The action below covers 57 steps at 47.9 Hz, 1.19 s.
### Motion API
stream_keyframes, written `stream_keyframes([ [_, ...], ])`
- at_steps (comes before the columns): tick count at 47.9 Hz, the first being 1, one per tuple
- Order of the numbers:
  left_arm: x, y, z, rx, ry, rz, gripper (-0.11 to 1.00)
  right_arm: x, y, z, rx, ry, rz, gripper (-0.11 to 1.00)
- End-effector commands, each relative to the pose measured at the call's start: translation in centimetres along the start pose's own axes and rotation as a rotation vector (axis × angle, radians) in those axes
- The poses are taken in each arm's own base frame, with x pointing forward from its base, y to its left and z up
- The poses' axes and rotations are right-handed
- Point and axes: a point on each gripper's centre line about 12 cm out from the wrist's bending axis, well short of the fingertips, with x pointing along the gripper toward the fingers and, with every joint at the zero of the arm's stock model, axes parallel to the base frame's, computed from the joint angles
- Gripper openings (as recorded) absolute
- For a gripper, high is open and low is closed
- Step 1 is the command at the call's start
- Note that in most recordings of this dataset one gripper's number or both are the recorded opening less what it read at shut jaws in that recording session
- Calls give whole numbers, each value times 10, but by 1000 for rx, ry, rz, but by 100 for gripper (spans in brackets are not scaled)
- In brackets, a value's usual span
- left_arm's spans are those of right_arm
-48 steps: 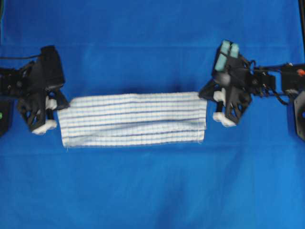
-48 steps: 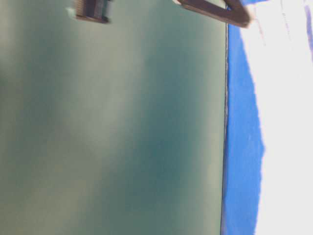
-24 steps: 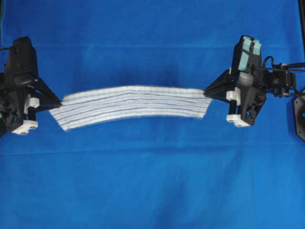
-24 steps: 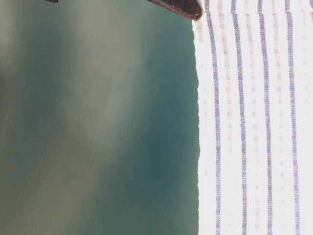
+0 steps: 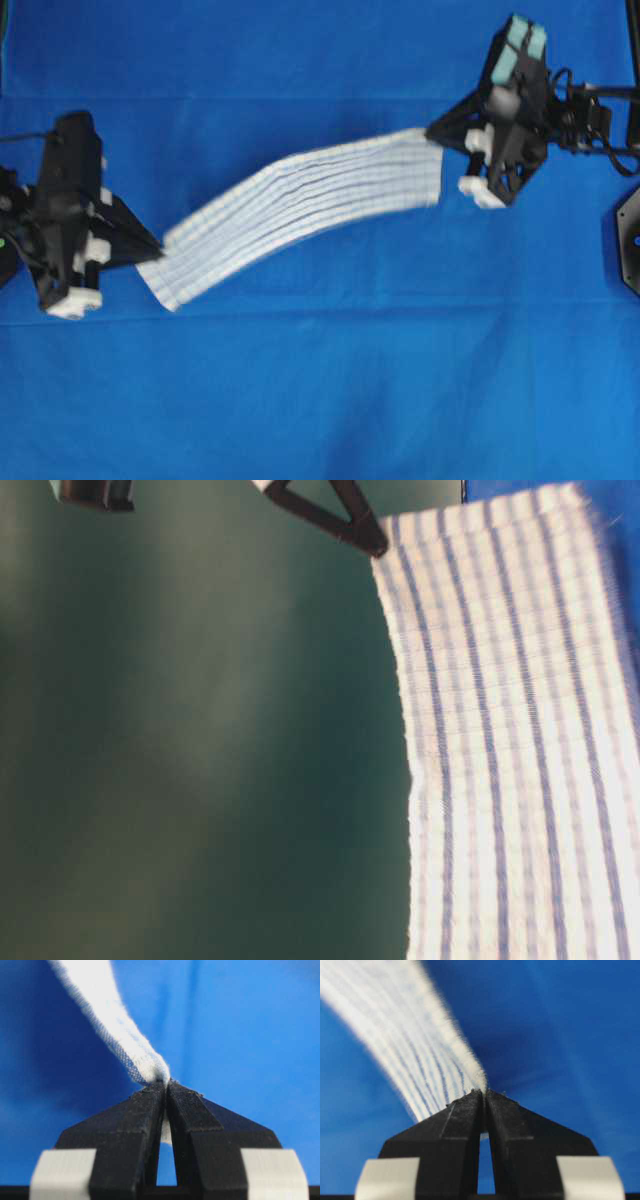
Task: Fold the blue towel.
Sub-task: 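Lift the strip and rotate it vertical, left gripper down, right up, then lay the vertical strip flat on the table with both grippers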
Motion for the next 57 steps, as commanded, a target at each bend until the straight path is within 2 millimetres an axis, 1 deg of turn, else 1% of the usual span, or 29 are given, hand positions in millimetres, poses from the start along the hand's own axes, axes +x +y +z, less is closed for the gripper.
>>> stream_keyframes([
  [1,9,-15,18,20,-55,-44,1,3,-14,19,10,-45,-37,5],
  [7,28,-29,30,48,-54,-66,1,12,-30,29,7,-48,-81,5],
  [18,62,-53,63,82,-56,-88,1,29,-55,51,-18,-68,-141,5],
  [28,91,-74,93,156,-79,-106,1,44,-63,72,-54,-96,-159,5],
  [34,108,-81,110,189,-97,-108,1,52,-66,84,-74,-108,-166,5],
  [40,121,-86,120,212,-110,-110,1,58,-66,92,-89,-118,-168,5],
  [46,125,-89,127,224,-121,-113,1,58,-67,93,-100,-119,-172,5],
  [50,126,-90,130,225,-132,-114,1,56,-68,90,-101,-112,-176,5],
  [57,136,-90,138,225,-165,-115,1,48,-73,77,-91,-94,-187,5],
])
